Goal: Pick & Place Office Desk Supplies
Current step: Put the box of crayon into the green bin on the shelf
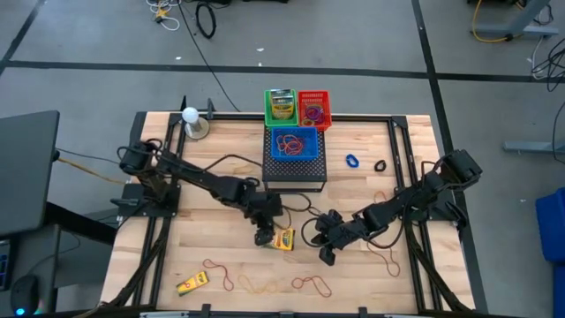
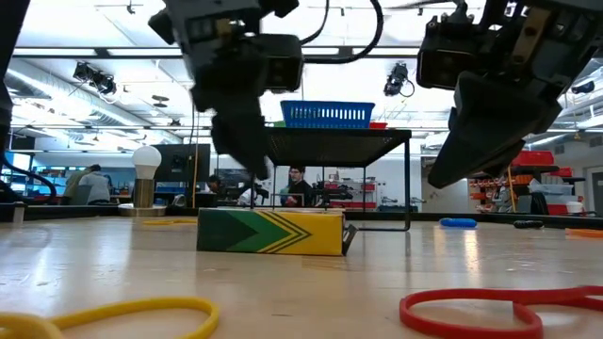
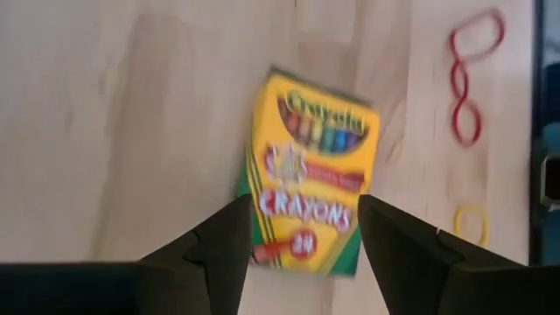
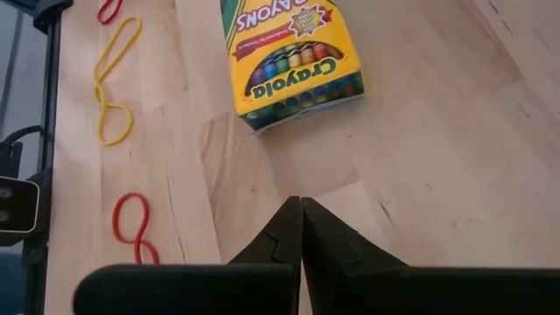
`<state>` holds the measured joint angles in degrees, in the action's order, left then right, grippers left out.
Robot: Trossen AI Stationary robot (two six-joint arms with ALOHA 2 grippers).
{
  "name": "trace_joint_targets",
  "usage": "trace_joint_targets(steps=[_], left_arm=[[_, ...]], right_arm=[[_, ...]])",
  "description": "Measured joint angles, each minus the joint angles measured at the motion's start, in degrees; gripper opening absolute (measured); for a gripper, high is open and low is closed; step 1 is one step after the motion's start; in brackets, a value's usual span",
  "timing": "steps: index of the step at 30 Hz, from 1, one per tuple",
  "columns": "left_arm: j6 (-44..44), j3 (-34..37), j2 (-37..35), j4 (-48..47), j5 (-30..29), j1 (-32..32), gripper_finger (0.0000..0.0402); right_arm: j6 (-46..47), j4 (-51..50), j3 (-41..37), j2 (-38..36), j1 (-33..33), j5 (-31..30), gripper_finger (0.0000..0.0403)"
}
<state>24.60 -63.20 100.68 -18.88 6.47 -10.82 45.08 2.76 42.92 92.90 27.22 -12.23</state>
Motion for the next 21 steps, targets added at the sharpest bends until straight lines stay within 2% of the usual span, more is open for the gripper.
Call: trace_joint_targets(steps=[6,10,17,21], left_arm=[[-0.13,0.04,3.78,0.85,4.60,4.29,0.0202],[-0.73,0.01,5.85,2.38,10.47,4.86,0.0177],[-1.86,-0.02,8.13,3.12,12.36,2.91,0.0130],[-0.21,-0.05,8.15,3.06,12.09,1.74,0.0087]], right_arm=[[-1.05,0.00,0.00,0.00,-0.02,0.00,0.0007],[-1.11,-0.01,0.00,0.00,-0.02,-0.02,0.0007],[-2.08,0.00,0.00,0.00,-0.02,-0.77,0.0007],[-2.13,0.00,0.00,0.00,-0.02,-0.98,0.0007]])
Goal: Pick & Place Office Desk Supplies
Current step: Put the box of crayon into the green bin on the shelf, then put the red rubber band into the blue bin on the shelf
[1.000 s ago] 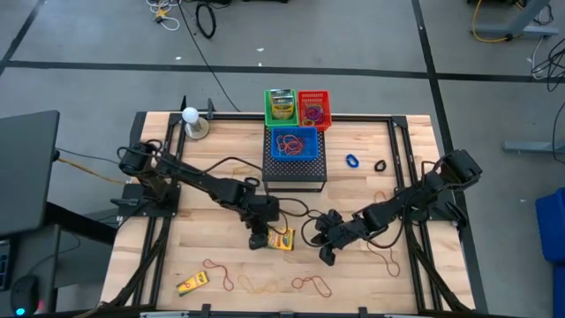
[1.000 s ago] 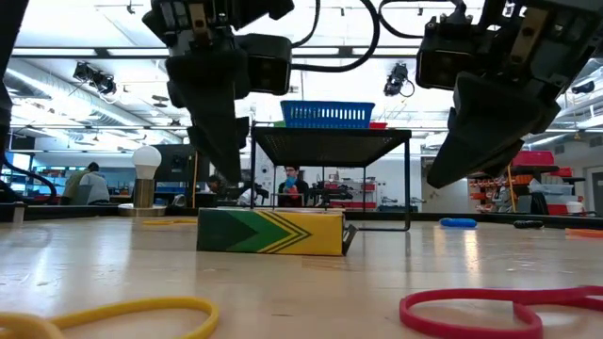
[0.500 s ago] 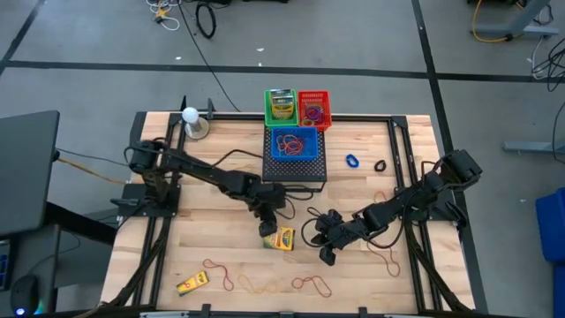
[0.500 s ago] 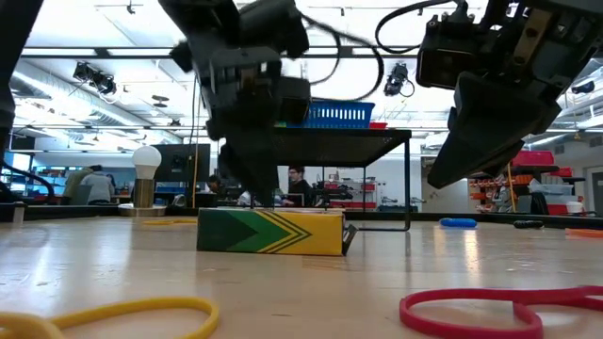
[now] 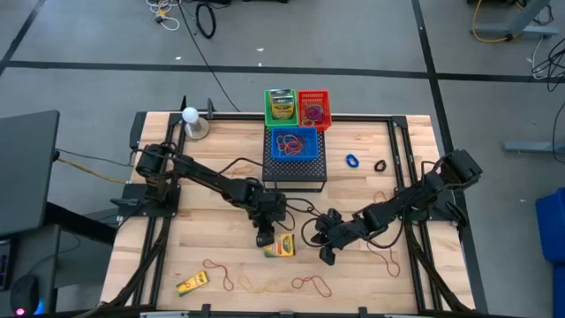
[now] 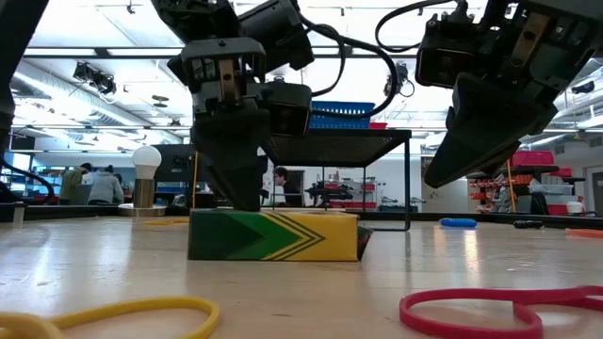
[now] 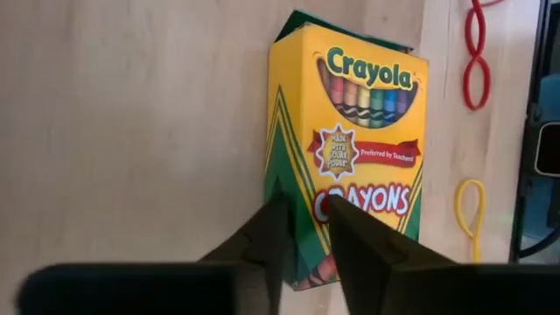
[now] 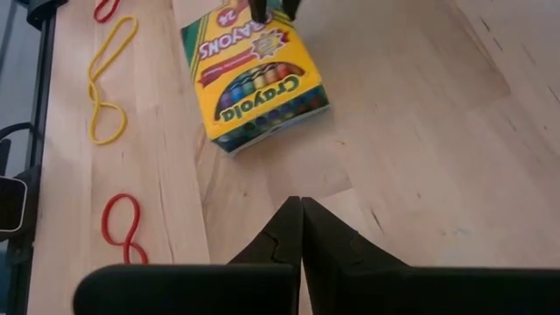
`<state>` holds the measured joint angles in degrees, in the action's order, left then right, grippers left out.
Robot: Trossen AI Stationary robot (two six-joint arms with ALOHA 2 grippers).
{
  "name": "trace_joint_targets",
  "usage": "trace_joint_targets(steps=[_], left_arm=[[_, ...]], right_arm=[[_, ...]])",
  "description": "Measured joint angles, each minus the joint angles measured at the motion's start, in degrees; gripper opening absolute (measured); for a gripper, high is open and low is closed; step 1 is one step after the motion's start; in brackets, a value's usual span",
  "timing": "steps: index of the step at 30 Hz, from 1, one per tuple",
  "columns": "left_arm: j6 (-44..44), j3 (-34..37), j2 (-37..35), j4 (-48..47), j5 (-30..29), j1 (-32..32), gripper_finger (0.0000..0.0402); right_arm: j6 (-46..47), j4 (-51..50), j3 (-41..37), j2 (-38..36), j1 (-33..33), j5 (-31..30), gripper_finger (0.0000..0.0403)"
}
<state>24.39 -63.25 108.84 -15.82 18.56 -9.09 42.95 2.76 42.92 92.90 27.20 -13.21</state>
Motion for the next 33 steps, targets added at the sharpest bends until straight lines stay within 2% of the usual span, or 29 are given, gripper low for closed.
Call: trace_joint_targets(steps=[4,6,10,13,19,22,27,33], left_arm=[[2.42,-0.06,-0.08,0.24,-0.57,-1.14,0.0024],[3.23,-0.08,-0.32,0.42,-2.80,-2.15,0.0009],[4.26,-0.03,-1.60,0.97,-13.73,-4.97,0.0004],[5.86,0.17,-3.18,1.87,-19.39,-6.73,0.0004],[11.29,1.68,-6.28,4.60,-25.89,-9.69,0.0003],[14.81,3.51,-8.07,8.13,-30.87,-11.27,0.0003],[20.66,7.14,-10.67,17.90,-41.32,-14.08,0.0002],[23.24,8.40,-11.65,30.77,-53.45,-16.52,0.0002]], right_arm=[[-0.32,0.00,0.00,0.00,0.00,-0.11,0.0007],[0.06,-0.02,0.00,0.00,0.00,-0.11,0.0007],[1.75,-3.03,0.00,-1.47,0.01,0.54,0.0007],[2.35,-10.00,0.00,-4.94,1.06,0.10,0.0007],[7.34,-19.91,-1.13,-12.41,4.45,-6.79,0.0007],[12.43,-15.21,-5.16,-14.88,6.20,-8.88,0.0007],[19.12,1.22,-12.24,-16.10,7.85,-9.20,0.0011],[18.77,12.35,-13.20,-16.09,7.96,-13.90,0.0062]])
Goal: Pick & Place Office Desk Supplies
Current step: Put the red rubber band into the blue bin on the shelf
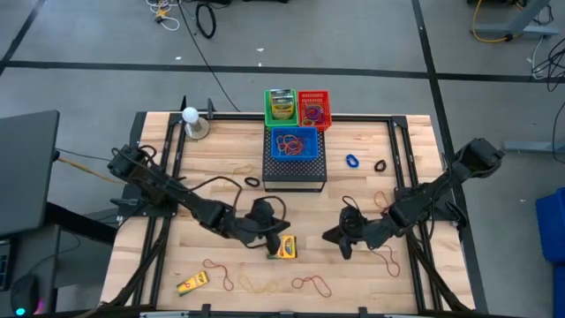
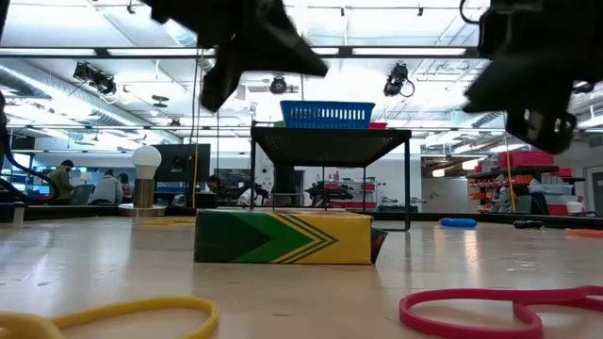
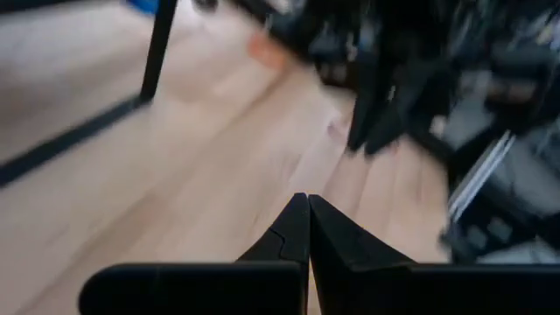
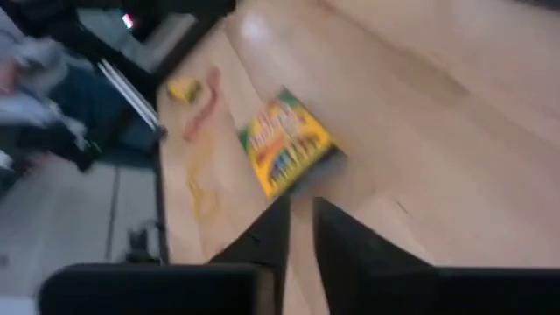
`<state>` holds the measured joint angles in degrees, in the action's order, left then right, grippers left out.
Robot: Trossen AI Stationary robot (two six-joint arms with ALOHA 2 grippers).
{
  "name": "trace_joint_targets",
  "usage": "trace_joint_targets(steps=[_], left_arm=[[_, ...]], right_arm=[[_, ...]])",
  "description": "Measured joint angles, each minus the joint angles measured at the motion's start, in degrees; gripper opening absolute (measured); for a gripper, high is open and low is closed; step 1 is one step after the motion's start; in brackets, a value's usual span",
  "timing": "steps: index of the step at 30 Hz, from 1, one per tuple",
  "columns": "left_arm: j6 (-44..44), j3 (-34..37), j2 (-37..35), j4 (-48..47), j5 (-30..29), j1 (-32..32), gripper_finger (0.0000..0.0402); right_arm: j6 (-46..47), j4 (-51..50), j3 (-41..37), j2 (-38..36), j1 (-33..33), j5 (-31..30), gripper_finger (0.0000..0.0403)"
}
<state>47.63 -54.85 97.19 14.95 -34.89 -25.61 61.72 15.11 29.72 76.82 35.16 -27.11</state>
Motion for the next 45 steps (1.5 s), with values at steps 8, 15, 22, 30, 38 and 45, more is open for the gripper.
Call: trace_joint_targets(steps=[8,15,22,30,38,45], left_arm=[[0.86,-0.02,-0.07,-0.30,10.26,2.50,0.0018],[0.55,-0.02,-0.13,-8.03,15.18,-1.16,0.0024],[9.86,3.03,-0.26,-10.24,8.16,-10.99,0.0006],[18.20,8.55,-0.08,-10.19,5.88,-11.00,0.0005],[14.99,10.24,1.35,-9.35,12.34,-6.56,0.0006],[12.62,10.19,2.40,-5.76,13.38,-6.19,0.0006]], right_arm=[[4.21,2.79,0.00,0.02,-1.89,1.66,0.0155],[7.90,0.29,2.71,4.90,-6.13,8.86,0.0157],[10.73,-6.92,12.93,15.02,-7.07,12.81,0.0165],[16.99,-8.64,19.64,24.40,-8.43,14.76,0.0203],[20.52,-8.69,23.72,30.27,-11.00,16.63,0.0184],[22.92,-8.08,26.47,33.55,-12.61,18.18,0.0169]])
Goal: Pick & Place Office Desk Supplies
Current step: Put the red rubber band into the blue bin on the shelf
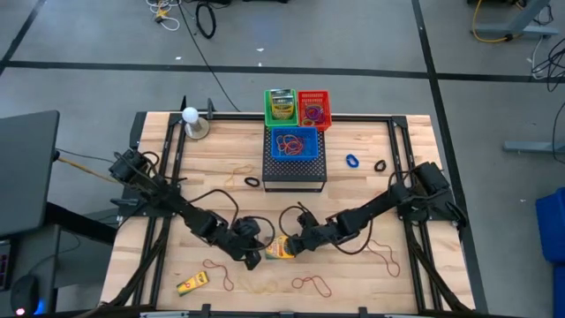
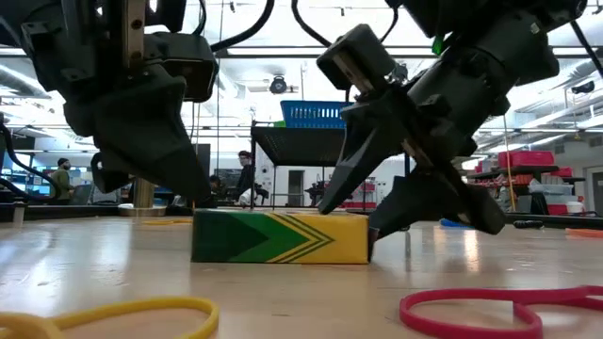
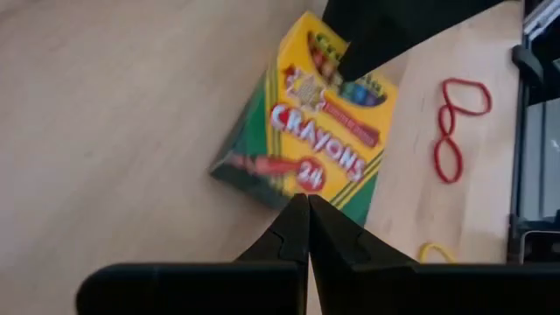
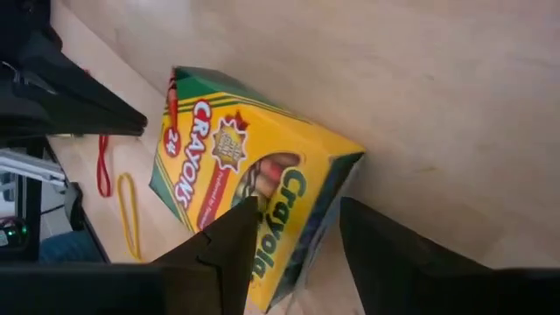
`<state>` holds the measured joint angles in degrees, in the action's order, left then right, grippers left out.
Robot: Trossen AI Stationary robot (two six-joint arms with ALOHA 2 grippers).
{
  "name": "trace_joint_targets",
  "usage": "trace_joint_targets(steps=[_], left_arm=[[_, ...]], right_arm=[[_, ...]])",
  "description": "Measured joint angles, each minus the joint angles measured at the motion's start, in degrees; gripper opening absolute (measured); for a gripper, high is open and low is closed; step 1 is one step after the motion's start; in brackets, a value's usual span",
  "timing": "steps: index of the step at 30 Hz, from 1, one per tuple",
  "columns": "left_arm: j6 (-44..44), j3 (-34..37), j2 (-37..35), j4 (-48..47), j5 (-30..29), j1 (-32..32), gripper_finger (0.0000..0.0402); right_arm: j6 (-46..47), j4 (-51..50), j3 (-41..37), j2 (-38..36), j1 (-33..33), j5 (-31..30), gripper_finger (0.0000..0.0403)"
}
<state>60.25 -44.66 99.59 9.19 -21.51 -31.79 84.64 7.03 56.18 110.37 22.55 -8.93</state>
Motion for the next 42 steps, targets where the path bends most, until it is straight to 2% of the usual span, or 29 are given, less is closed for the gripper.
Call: trace_joint_targets(steps=[4,12,16,20,25,31,36,42], left_arm=[[0.17,0.01,0.49,1.21,-0.82,-0.02,0.0006],[-0.24,-0.04,3.90,8.46,-1.16,-0.04,0.0007],[-0.39,-0.04,4.33,8.83,-2.23,-0.12,0.0007],[-2.04,-0.02,1.75,7.41,-0.56,-0.11,0.0007],[-2.33,-0.04,-1.83,5.12,0.79,-1.57,0.0007],[5.77,-0.04,-3.28,-2.32,2.75,-5.41,0.0007],[13.13,0.00,-1.05,-9.22,-0.44,-7.69,0.0007],[13.82,-0.02,2.82,-4.52,-2.26,-5.68,0.0007]], right_arm=[[-0.89,0.16,0.96,0.11,0.00,0.34,0.0139],[-2.87,0.49,1.05,0.09,-0.28,0.39,0.0036],[-3.13,0.36,1.05,0.06,-0.28,0.47,0.0011],[-3.04,0.04,1.05,-0.07,-0.29,1.41,0.0024],[-3.04,-0.66,0.96,-0.76,-0.27,2.82,0.0081],[-2.99,-1.07,0.96,-0.81,-0.24,2.65,0.0132],[-2.97,-0.89,0.96,-0.83,-0.25,2.32,0.0138],[-3.02,-0.07,0.96,-0.55,-0.66,3.65,0.0139]])
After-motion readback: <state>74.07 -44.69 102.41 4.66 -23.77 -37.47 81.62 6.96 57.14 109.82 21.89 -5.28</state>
